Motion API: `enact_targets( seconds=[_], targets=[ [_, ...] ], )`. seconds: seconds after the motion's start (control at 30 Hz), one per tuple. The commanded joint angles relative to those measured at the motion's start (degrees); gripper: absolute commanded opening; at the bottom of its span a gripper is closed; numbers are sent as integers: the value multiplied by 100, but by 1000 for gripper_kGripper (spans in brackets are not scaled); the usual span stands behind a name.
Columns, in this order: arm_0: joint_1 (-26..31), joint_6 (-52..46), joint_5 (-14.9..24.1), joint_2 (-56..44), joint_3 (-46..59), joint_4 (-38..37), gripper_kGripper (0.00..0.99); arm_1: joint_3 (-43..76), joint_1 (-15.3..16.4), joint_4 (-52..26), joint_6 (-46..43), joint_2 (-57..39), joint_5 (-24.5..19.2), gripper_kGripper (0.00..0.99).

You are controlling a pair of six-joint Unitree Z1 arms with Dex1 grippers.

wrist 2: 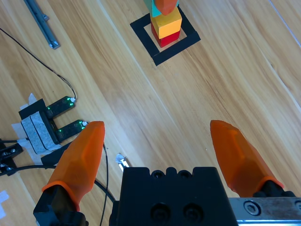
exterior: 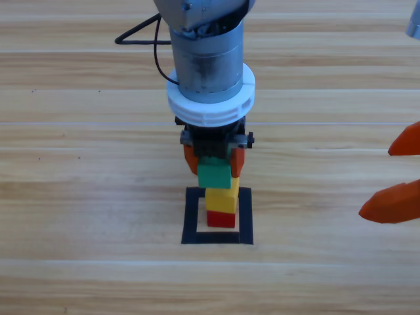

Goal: Stack the blocks in the rectangular block: red at the bottom, yellow in the middle, green on top

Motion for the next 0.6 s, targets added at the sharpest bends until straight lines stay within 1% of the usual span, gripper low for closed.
enact_targets(
  seconds=[0.03,0.6],
  targets=[
    [-106,65,73,314,-63,41,0,-7,-157,30,4,348,51,990],
    [-106,109,91,551,-168,41,0,-16,-157,30,4,356,51,990]
  ],
)
